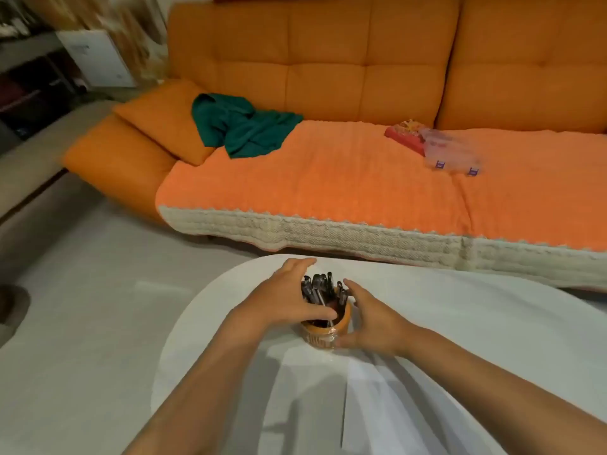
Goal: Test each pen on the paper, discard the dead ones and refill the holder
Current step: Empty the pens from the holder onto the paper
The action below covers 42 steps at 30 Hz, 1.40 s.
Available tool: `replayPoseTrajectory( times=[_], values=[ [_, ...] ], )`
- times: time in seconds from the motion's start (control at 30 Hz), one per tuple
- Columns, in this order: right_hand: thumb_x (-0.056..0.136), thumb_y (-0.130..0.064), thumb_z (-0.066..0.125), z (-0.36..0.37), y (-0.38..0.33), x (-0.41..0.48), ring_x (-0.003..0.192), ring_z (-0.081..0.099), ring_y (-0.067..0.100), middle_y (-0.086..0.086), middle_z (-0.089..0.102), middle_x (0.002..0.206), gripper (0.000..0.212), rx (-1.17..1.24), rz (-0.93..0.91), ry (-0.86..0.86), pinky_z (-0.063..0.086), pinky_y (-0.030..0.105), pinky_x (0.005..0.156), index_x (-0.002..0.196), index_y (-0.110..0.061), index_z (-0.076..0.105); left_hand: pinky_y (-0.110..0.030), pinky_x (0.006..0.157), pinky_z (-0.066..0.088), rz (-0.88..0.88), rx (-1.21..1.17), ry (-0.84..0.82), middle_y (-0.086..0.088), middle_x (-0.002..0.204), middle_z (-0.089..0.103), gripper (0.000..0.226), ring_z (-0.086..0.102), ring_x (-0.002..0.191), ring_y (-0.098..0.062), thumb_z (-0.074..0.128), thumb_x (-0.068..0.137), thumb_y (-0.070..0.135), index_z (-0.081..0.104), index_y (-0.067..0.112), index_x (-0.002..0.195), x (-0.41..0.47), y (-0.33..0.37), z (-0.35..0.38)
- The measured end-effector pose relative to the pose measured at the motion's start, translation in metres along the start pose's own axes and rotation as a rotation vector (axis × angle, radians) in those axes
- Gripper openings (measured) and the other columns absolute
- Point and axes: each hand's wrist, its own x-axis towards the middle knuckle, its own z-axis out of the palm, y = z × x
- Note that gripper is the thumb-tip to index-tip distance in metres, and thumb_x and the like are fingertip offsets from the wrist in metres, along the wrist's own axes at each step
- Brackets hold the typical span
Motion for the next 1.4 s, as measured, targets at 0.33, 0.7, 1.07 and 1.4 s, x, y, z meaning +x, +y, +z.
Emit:
replayPoseTrajectory(
  times=[0.33, 0.7, 1.07, 1.4],
  values=[
    [0.049, -0.021, 0.098, 0.067, 0.029, 0.034, 0.101, 0.068, 0.002, -0.016, 0.068, 0.112, 0.104, 0.472, -0.202, 0.312, 0.056, 0.033, 0.091, 0.13, -0.038, 0.036, -0.029, 0.092, 0.052, 0.118, -0.06, 0.239, 0.016, 0.127, 0.058, 0.092, 0.059, 0.11, -0.008, 0.083, 0.068, 0.052, 0.034, 0.041, 0.146, 0.019, -0.036, 0.037],
    [0.054, -0.027, 0.096, 0.052, 0.04, -0.04, 0.105, 0.063, -0.002, -0.021, 0.062, 0.118, 0.094, 0.179, -0.345, 0.519, 0.054, 0.028, 0.089, 0.131, -0.041, 0.044, -0.034, 0.092, 0.055, 0.289, -0.326, 0.326, 0.018, 0.117, 0.064, 0.066, 0.063, 0.104, -0.003, 0.081, 0.074, 0.05, 0.052, 0.036, 0.132, -0.016, -0.033, 0.086],
    [0.05, -0.06, 0.079, 0.069, 0.081, -0.13, 0.111, 0.05, 0.015, -0.015, 0.05, 0.12, 0.093, -0.391, -0.132, 0.552, 0.044, 0.048, 0.094, 0.13, -0.056, 0.032, -0.029, 0.081, 0.058, 0.346, -0.399, 0.242, 0.01, 0.115, 0.065, 0.064, 0.069, 0.09, -0.005, 0.078, 0.083, 0.028, 0.048, 0.028, 0.14, -0.058, -0.026, 0.177],
    [0.059, -0.074, 0.068, 0.085, 0.094, -0.14, 0.117, 0.046, 0.021, -0.009, 0.049, 0.128, 0.093, -0.834, -0.097, 0.591, 0.034, 0.044, 0.092, 0.138, -0.051, 0.025, -0.037, 0.119, 0.027, 0.564, 0.073, 0.33, 0.019, 0.162, 0.01, 0.102, 0.015, 0.148, -0.008, 0.07, 0.078, 0.055, 0.006, 0.037, 0.156, -0.056, -0.044, 0.22]
  ],
)
